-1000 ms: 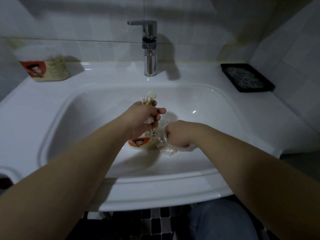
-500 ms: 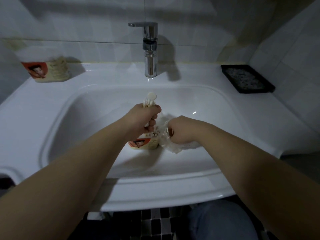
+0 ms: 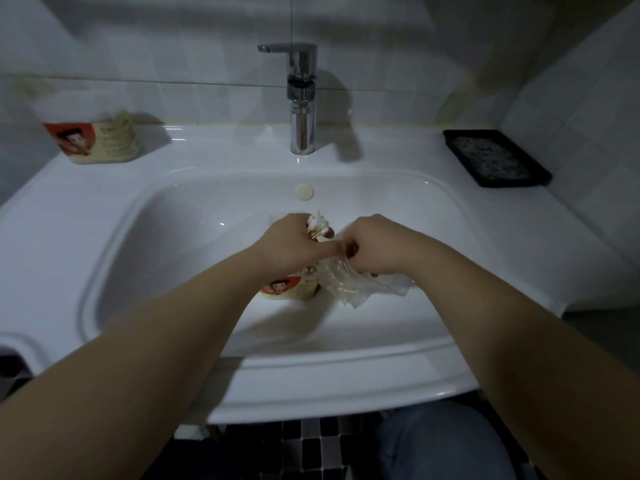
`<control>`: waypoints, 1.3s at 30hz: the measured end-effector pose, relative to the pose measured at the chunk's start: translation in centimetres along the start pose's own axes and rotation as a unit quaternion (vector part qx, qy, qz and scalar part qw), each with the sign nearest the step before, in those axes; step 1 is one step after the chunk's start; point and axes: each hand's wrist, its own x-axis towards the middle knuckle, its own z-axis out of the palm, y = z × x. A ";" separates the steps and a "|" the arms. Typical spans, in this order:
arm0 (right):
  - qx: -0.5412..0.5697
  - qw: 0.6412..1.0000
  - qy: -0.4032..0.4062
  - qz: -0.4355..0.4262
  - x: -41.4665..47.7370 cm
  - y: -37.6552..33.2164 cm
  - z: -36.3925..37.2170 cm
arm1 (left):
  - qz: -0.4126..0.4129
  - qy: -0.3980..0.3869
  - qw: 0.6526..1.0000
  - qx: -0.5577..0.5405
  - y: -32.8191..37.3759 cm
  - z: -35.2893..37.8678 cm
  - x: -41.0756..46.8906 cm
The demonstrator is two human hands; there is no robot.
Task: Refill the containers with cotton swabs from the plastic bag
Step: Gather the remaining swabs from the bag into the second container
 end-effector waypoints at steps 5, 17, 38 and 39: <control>-0.031 0.999 0.015 -0.016 0.0 0.3 0.0 | -0.001 0.033 0.997 0.063 0.0 -0.3 0.1; 0.089 0.987 0.129 -0.021 -0.6 0.7 -1.3 | -0.055 0.037 0.990 0.122 -0.3 -0.8 0.3; 0.171 0.965 0.195 -0.029 -0.6 1.1 -1.7 | -0.041 0.020 0.984 0.171 -0.5 0.0 0.7; 0.176 0.964 0.197 -0.028 -0.6 1.2 -1.8 | -0.045 0.021 0.984 0.169 -0.5 -0.1 0.7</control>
